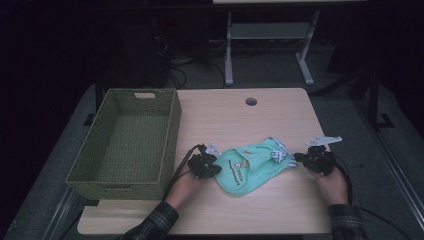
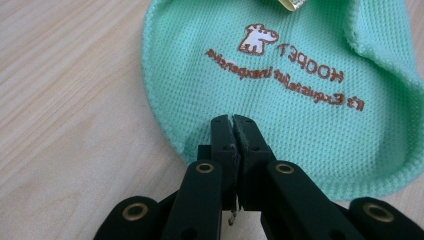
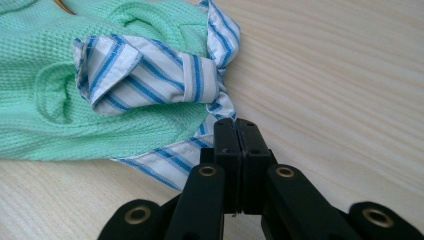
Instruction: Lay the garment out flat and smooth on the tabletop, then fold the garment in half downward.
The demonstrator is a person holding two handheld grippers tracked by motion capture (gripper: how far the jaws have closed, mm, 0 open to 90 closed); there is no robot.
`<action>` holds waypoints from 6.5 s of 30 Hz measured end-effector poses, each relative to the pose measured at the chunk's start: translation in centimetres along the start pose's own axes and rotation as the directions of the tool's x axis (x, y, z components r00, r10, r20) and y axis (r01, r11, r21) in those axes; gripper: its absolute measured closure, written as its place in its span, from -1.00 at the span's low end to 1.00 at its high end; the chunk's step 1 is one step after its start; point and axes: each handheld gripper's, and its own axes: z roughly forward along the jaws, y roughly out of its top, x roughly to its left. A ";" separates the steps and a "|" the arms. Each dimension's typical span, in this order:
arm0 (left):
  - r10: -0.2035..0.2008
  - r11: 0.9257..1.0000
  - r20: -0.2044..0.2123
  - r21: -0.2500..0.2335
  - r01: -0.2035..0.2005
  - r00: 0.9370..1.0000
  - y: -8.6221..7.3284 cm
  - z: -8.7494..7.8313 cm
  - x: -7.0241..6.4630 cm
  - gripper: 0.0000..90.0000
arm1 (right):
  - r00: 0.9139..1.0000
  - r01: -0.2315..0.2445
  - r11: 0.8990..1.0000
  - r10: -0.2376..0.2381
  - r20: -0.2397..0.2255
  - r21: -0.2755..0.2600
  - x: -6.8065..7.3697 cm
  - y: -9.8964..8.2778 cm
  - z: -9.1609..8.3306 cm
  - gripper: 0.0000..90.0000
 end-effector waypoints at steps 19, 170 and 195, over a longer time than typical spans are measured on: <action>-0.001 1.000 0.018 -0.001 0.001 1.000 0.4 0.1 -0.1 0.94 | 0.993 0.000 0.998 -0.007 -0.114 -0.055 3.8 0.0 -1.9 0.99; -0.023 0.996 -0.005 -0.086 0.022 1.000 8.1 2.7 5.3 0.18 | 0.987 -0.009 0.998 0.000 -0.163 -0.055 1.3 6.6 4.8 0.43; 0.018 0.999 -0.021 -0.032 -0.018 1.000 8.2 6.1 5.4 0.29 | 0.983 0.061 0.998 -0.066 -0.173 -0.031 1.8 5.8 8.0 0.41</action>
